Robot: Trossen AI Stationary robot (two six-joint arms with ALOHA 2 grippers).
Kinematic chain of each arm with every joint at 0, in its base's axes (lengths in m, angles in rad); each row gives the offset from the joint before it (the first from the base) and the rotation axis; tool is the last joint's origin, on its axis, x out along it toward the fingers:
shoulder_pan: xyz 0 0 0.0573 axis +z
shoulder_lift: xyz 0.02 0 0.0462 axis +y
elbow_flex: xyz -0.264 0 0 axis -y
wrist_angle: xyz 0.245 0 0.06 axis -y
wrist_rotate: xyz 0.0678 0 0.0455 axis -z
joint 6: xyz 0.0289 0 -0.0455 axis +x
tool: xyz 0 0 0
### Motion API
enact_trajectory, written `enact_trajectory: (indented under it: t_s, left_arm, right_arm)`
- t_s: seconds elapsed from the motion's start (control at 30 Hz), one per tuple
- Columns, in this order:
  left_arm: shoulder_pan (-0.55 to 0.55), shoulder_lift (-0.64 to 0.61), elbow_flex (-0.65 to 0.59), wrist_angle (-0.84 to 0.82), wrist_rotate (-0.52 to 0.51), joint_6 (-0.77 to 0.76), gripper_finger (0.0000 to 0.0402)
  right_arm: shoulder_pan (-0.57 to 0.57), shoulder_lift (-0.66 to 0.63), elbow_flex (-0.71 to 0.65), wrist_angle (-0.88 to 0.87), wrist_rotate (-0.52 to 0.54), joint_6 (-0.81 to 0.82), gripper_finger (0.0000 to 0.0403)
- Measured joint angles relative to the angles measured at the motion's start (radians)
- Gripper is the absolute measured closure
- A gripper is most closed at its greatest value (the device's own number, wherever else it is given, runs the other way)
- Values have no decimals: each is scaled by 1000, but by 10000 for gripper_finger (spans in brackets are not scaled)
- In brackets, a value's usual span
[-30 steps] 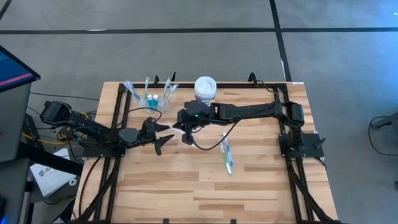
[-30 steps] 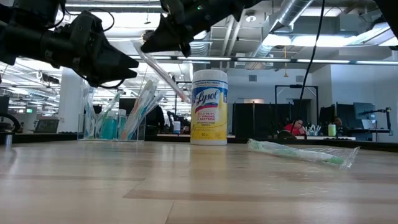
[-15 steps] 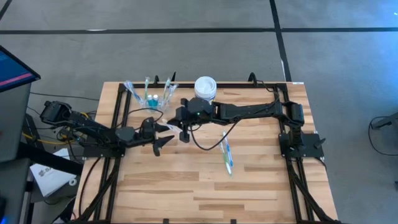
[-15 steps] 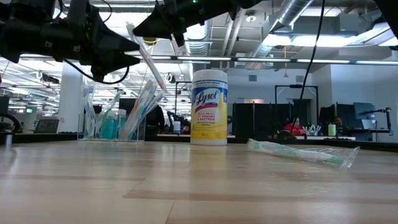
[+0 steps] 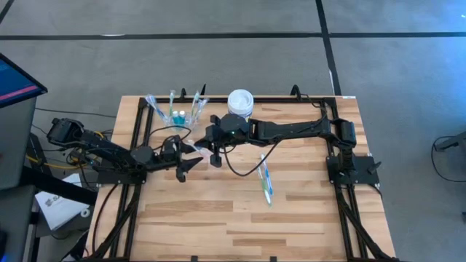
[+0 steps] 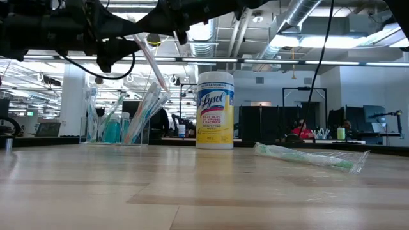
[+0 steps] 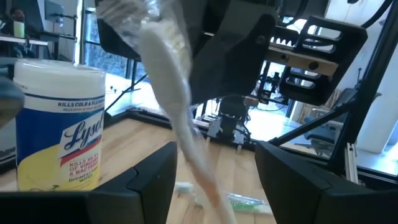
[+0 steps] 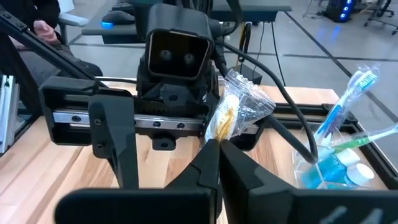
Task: Pick & Place toothbrushing station
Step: Put the orange toothbrush into the transparent organizer
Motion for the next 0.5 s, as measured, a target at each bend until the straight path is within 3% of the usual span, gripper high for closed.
enact_trajectory:
  t_s: [0.17,0.5]
  left_arm:
    - [0,0,0,8,0,0,234]
    - [1,0,0,16,-8,3,373]
  right_arm:
    - [0,0,0,11,-18,0,403]
    - [1,0,-1,9,-22,0,403]
